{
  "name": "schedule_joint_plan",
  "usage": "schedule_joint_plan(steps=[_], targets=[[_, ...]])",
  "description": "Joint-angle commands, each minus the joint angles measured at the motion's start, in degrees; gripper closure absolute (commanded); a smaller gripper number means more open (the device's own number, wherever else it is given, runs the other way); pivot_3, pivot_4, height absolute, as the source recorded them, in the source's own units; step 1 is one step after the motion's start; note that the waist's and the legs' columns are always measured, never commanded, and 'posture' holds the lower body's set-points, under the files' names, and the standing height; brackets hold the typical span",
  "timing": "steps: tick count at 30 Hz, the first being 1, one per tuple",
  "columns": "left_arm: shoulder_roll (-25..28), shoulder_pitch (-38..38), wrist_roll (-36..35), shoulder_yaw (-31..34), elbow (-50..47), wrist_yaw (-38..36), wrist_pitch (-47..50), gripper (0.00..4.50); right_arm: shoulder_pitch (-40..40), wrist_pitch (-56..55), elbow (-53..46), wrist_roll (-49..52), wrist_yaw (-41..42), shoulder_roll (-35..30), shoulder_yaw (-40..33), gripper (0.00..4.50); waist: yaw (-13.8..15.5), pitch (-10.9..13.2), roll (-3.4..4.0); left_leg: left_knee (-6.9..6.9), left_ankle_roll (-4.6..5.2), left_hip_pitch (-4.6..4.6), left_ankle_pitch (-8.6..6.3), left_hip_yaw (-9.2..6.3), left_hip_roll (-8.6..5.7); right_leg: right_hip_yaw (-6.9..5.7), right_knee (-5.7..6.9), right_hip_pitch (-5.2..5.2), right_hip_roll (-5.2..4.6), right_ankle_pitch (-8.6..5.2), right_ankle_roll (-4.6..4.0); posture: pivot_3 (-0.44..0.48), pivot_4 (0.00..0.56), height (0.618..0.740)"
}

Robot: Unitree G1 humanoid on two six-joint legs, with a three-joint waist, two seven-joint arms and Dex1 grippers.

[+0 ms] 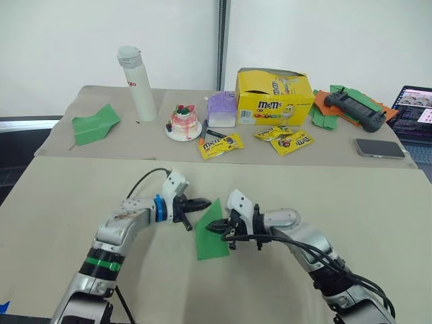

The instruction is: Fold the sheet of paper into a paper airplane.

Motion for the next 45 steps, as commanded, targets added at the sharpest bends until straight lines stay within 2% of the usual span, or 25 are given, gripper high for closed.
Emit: schedule_joint_plan(steps=[1, 6, 17, 24, 30, 33, 37, 45], targets=[[-1.3, -3.0, 2.4, -1.2, 3.7, -2.1, -6.0, 4.48, 1.2, 2.1, 0.5, -0.3, -1.4, 0.1, 0.3, 4.5, 0.0, 0.0, 0.0, 0.0, 0.0, 0.0, 0.0, 0.0, 0.0, 0.0, -0.01, 0.0, 0.0, 0.0, 0.0, 0.0, 0.15, 0.74], [-3.2, -4.6, 6.4, -3.8, 9.3, -3.6, -11.5, 4.48, 2.0, 3.1, -0.4, -0.1, -2.6, 0.2, -0.5, 4.5, -0.1, 0.0, 0.01, 0.0, 0.0, -0.01, 0.0, 0.0, -0.01, 0.0, -0.01, -0.01, 0.0, 0.0, 0.0, 0.0, 0.15, 0.74], [-2.5, -4.2, 12.2, -7.8, 15.0, -7.4, -15.1, 4.48, 2.2, 3.4, -0.7, 0.2, -3.4, -0.1, -1.3, 4.5, 0.0, 0.0, 0.01, 0.06, 0.0, -0.02, 0.0, -0.01, 0.0, -0.02, 0.01, 0.02, 0.0, 0.0, 0.0, 0.0, 0.15, 0.74], [-7.1, -8.9, 17.1, -9.6, 26.5, -4.2, -17.3, 4.48, 2.0, 3.3, -0.8, 0.0, -3.4, -0.5, -1.4, 4.5, 0.4, -0.1, 0.04, 0.36, 0.01, 0.12, 0.0, -0.07, -0.04, -0.11, 0.02, 0.4, -0.02, 0.0, 0.02, 0.0, 0.15, 0.74], [-10.0, -12.7, 17.2, -6.9, 33.7, -2.5, -21.5, 4.48, 2.1, 3.5, -1.2, 0.2, -3.7, -0.8, -1.5, 4.5, 0.5, -0.1, 0.06, 0.41, 0.02, 0.12, 0.0, -0.13, -0.09, -0.09, 0.02, 0.45, -0.02, 0.01, 0.05, 0.0, 0.15, 0.74], [-10.8, -13.1, 15.3, -3.6, 32.9, -2.0, -23.7, 4.48, 2.1, 3.6, -1.2, 0.2, -3.8, -0.7, -1.4, 4.5, 0.5, -0.1, 0.05, 0.41, 0.02, 0.11, 0.0, -0.16, -0.09, -0.1, 0.03, 0.44, -0.02, 0.02, 0.06, 0.0, 0.15, 0.74], [-10.7, -11.0, 12.4, -0.6, 26.6, -3.0, -24.4, 4.48, 1.7, 3.1, -1.1, -0.1, -3.7, -0.8, -1.2, 4.5, 0.0, -0.1, 0.06, 0.37, 0.02, 0.05, 0.0, -0.17, -0.08, -0.09, 0.05, 0.35, -0.01, 0.02, 0.07, 0.0, 0.15, 0.74], [-7.9, -4.1, 11.4, -0.8, 16.9, -6.9, -24.2, 4.48, 1.2, 2.9, -0.5, 0.0, -3.2, -0.8, -0.8, 4.5, -0.1, -0.1, 0.07, 0.35, 0.02, -0.08, 0.0, -0.19, -0.06, -0.1, 0.03, 0.21, -0.01, 0.02, 0.06, 0.0, 0.15, 0.74]])
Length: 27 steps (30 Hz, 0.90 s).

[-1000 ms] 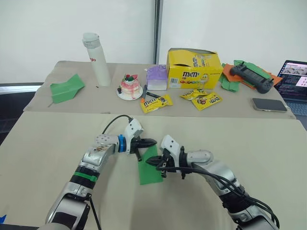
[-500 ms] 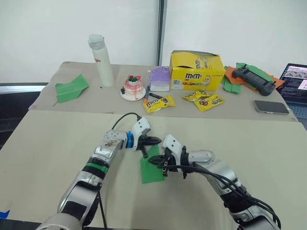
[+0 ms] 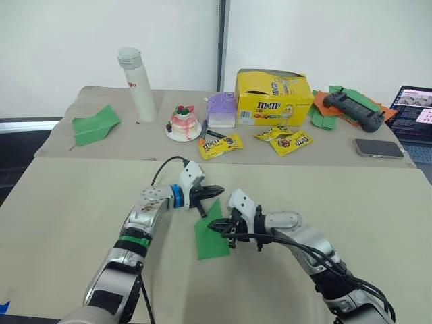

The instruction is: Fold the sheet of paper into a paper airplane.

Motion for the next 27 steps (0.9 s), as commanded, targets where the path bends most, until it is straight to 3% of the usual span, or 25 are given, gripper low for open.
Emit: schedule_joint_plan(steps=[1, 8, 18, 27], targets=[[1.2, 1.8, -0.7, -0.7, -3.6, -2.6, -0.5, 4.48, -0.2, 0.7, 1.3, -1.0, -0.2, -0.8, 0.5, 4.5, 0.0, 0.0, 0.0, 0.0, 0.0, 0.01, 0.0, 0.0, 0.0, -0.01, 0.0, 0.01, 0.0, 0.0, 0.0, 0.0, 0.15, 0.74], [3.8, 3.6, 5.2, -5.4, -1.7, -3.0, -2.8, 4.48, -0.3, 0.8, 1.5, -0.9, 0.0, -0.7, 0.5, 4.5, 0.0, 0.0, 0.01, -0.01, 0.0, 0.05, 0.0, 0.0, 0.0, -0.01, -0.02, 0.05, 0.0, 0.0, 0.0, 0.0, 0.15, 0.74], [10.3, 10.6, 5.6, -7.9, -7.8, -7.5, -0.8, 4.48, -0.3, 0.6, 1.9, -1.0, 0.1, -0.3, 0.7, 4.5, -0.1, 0.0, 0.08, -0.06, 0.01, 0.15, 0.0, 0.0, 0.03, 0.0, -0.03, 0.11, 0.01, -0.01, -0.01, 0.0, 0.15, 0.74], [13.5, 17.8, 2.9, -6.1, -14.7, -6.9, 3.5, 4.48, -0.4, 0.3, 2.4, -0.7, 1.0, -0.3, 1.0, 4.5, -0.2, -0.2, 0.2, -0.1, 0.01, 0.23, -0.01, 0.01, 0.06, 0.0, -0.03, 0.15, 0.02, -0.03, -0.02, 0.0, 0.15, 0.74]])
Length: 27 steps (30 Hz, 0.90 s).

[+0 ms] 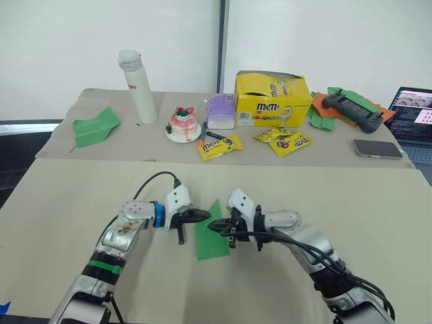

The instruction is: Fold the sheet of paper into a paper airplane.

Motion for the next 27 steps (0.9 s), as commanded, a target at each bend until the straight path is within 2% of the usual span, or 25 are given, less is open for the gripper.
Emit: schedule_joint_plan(steps=[1, 4, 11, 17, 19, 23, 27], targets=[[2.1, 4.7, 0.8, -1.6, 0.9, -0.4, 3.7, 4.48, 0.2, 0.4, 1.2, -0.7, 0.1, -0.4, 0.8, 4.5, -0.1, 0.0, 0.02, -0.01, 0.0, 0.01, 0.0, 0.0, 0.01, 0.0, 0.0, 0.0, 0.0, 0.0, 0.0, 0.0, 0.15, 0.74], [4.2, 7.4, 1.7, -2.5, -1.3, -0.9, 2.5, 4.48, 0.1, 0.4, 1.4, -0.6, 0.2, -0.1, 0.9, 4.5, -0.1, 0.0, 0.03, -0.04, 0.0, 0.04, 0.0, 0.0, 0.02, 0.0, 0.0, 0.0, 0.02, -0.01, -0.02, 0.0, 0.15, 0.74], [6.7, 10.5, -0.2, 0.1, -5.8, 0.4, 3.5, 4.48, -0.1, 0.2, 1.5, -0.8, 0.6, -0.5, 1.2, 4.5, -0.2, -0.1, 0.12, -0.12, 0.0, 0.11, 0.0, 0.02, 0.06, 0.01, -0.01, 0.02, 0.04, -0.04, -0.07, 0.0, 0.15, 0.74], [9.0, 11.9, -4.2, 2.5, -9.3, -0.2, 6.3, 4.48, -0.4, 0.0, 1.9, -1.0, 1.1, -0.5, 1.5, 4.5, -0.3, -0.1, 0.12, -0.21, 0.0, 0.13, 0.0, 0.02, 0.09, 0.01, 0.0, -0.01, 0.07, -0.07, -0.12, 0.0, 0.15, 0.74], [9.8, 12.4, -7.5, 3.9, -11.1, -1.5, 8.8, 4.48, -0.5, -0.1, 1.9, -1.0, 1.2, -0.6, 1.5, 4.5, -0.4, -0.1, 0.12, -0.27, 0.0, 0.14, 0.0, 0.02, 0.1, 0.01, 0.0, -0.03, 0.07, -0.08, -0.14, 0.0, 0.15, 0.74], [10.5, 12.3, -20.3, 9.9, -16.7, -4.3, 17.9, 4.48, -1.0, -2.9, 2.3, -2.0, 0.4, -0.8, 0.3, 4.5, -0.8, 0.0, 0.12, -0.36, 0.0, 0.07, 0.0, 0.01, 0.12, -0.01, 0.01, -0.13, 0.08, -0.12, -0.18, 0.0, 0.15, 0.74], [12.9, 10.7, -24.7, 13.3, -19.1, -5.8, 21.3, 4.48, -1.3, -3.2, -0.8, 0.1, -0.9, -0.7, -3.5, 4.5, -0.5, 0.2, -0.05, -0.33, -0.02, -0.14, 0.01, 0.01, 0.13, -0.04, 0.09, -0.36, 0.07, -0.12, -0.18, 0.0, 0.15, 0.74]])
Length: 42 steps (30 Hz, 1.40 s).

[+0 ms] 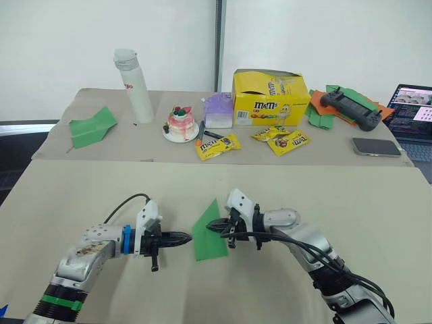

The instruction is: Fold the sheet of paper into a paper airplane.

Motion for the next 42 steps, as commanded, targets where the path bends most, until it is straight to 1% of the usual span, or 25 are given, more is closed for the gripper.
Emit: schedule_joint_plan(steps=[1, 4, 6, 8, 13, 15, 18, 21, 24, 26, 30, 32, 33, 42], targets=[[2.9, -2.8, -4.8, 4.2, -3.6, -1.9, 2.9, 4.48, -0.2, 0.8, -4.3, 1.8, -0.7, -1.1, -4.4, 4.5, 0.0, 0.1, -0.05, 0.01, 0.0, -0.03, 0.0, 0.0, -0.01, 0.01, 0.01, -0.03, 0.0, 0.0, 0.0, 0.0, 0.15, 0.74], [3.7, -5.3, -3.9, 4.6, -3.0, -1.4, 2.1, 4.48, 0.0, 2.5, -8.8, 4.2, -0.6, -2.2, -7.3, 4.5, 0.3, 0.1, -0.05, 0.01, -0.01, -0.27, 0.01, 0.0, -0.02, 0.03, 0.03, -0.34, -0.01, 0.0, -0.01, 0.0, 0.15, 0.74], [3.3, -7.7, 0.5, 3.0, -1.1, 0.8, -0.9, 4.48, 0.0, 3.6, -12.4, 6.0, 0.0, -4.3, -10.2, 4.5, 0.5, 0.1, -0.04, 0.01, -0.02, -0.41, 0.01, 0.01, -0.03, 0.04, 0.11, -0.52, -0.01, 0.01, -0.01, 0.0, 0.15, 0.74], [3.2, -9.2, 3.3, 1.1, -0.3, 1.2, -2.8, 4.48, 0.1, 4.4, -14.6, 6.7, 0.4, -6.5, -12.0, 4.5, 0.6, 0.1, -0.04, 0.0, -0.02, -0.46, 0.01, 0.01, -0.04, 0.04, 0.13, -0.58, -0.01, 0.0, -0.01, 0.0, 0.15, 0.74], [2.5, -11.2, 5.7, -3.0, -0.5, -0.3, -5.1, 4.48, 1.5, 5.0, -16.6, 6.5, 1.5, -13.0, -13.9, 4.5, 0.7, 0.1, -0.08, 0.01, -0.01, -0.53, 0.01, 0.03, -0.06, 0.04, 0.01, -0.57, -0.02, 0.01, -0.01, 0.0, 0.15, 0.74], [2.3, -12.1, 6.6, -4.0, 0.2, -0.7, -6.1, 4.48, 2.5, 5.4, -17.1, 6.7, 1.3, -14.5, -14.3, 4.5, 0.7, 0.1, -0.09, 0.01, -0.01, -0.53, 0.01, 0.03, -0.05, 0.03, 0.01, -0.57, -0.01, 0.01, -0.01, 0.0, 0.15, 0.74], [2.3, -13.6, 8.9, -4.8, 2.4, -0.8, -8.6, 4.48, 4.0, 5.9, -18.5, 7.3, 0.8, -15.5, -14.4, 4.5, 0.6, 0.1, -0.1, 0.01, -0.01, -0.53, 0.01, 0.03, -0.05, 0.04, 0.03, -0.58, 0.01, 0.01, -0.01, 0.0, 0.15, 0.74], [2.3, -15.6, 11.7, -5.3, 5.3, -0.8, -12.4, 4.48, 5.4, 6.5, -19.6, 8.1, -0.5, -15.0, -15.1, 4.5, 0.6, 0.1, -0.11, 0.02, -0.01, -0.53, 0.01, 0.03, -0.05, 0.05, 0.05, -0.58, 0.01, 0.01, -0.01, 0.0, 0.15, 0.74], [2.2, -17.5, 13.1, -5.4, 7.5, -2.2, -16.8, 3.7, 6.1, 6.6, -19.7, 8.3, -1.6, -14.7, -15.6, 4.5, 0.7, 0.2, -0.11, 0.05, -0.01, -0.55, 0.01, 0.03, -0.06, 0.05, 0.05, -0.58, 0.0, 0.01, -0.01, 0.0, 0.15, 0.74], [2.6, -18.7, 17.2, -7.6, 9.2, -3.9, -24.3, 3.0, 6.2, 6.0, -19.5, 7.9, -1.9, -15.0, -15.5, 4.5, 0.7, 0.1, -0.11, 0.11, -0.01, -0.6, 0.01, 0.03, -0.06, 0.04, 0.04, -0.58, 0.0, 0.01, -0.01, 0.0, 0.15, 0.74], [0.9, -22.5, 24.1, -11.6, 14.2, -4.4, -37.6, 1.66, 6.6, 6.0, -20.0, 8.3, -1.6, -15.5, -15.2, 4.5, 0.9, 0.2, -0.11, 0.31, 0.0, -0.69, 0.01, 0.03, -0.07, 0.02, 0.09, -0.58, -0.01, 0.01, -0.01, 0.0, 0.15, 0.74], [0.6, -24.9, 28.6, -13.7, 18.0, -3.9, -45.3, 1.66, 6.9, 5.8, -20.0, 7.9, -2.1, -15.5, -15.4, 4.5, 1.1, 0.2, -0.12, 0.43, 0.0, -0.74, 0.01, 0.02, -0.08, 0.0, 0.14, -0.58, -0.01, 0.01, -0.01, 0.0, 0.15, 0.74], [0.0, -26.0, 29.6, -14.2, 19.7, -3.6, -48.0, 1.66, 7.0, 5.9, -20.0, 7.9, -2.4, -15.4, -15.5, 4.5, 1.1, 0.2, -0.12, 0.46, 0.0, -0.74, 0.01, 0.02, -0.09, 0.01, 0.17, -0.59, -0.02, 0.01, -0.01, 0.0, 0.15, 0.74], [-6.6, -31.9, 34.3, -16.6, 27.3, 1.2, -62.1, 1.66, 7.8, 6.7, -20.7, 7.6, -5.1, -15.2, -15.3, 4.5, 1.0, 0.2, -0.13, 0.52, 0.0, -0.76, 0.01, 0.01, -0.1, 0.02, 0.35, -0.61, -0.02, 0.0, 0.0, 0.0, 0.15, 0.74]])
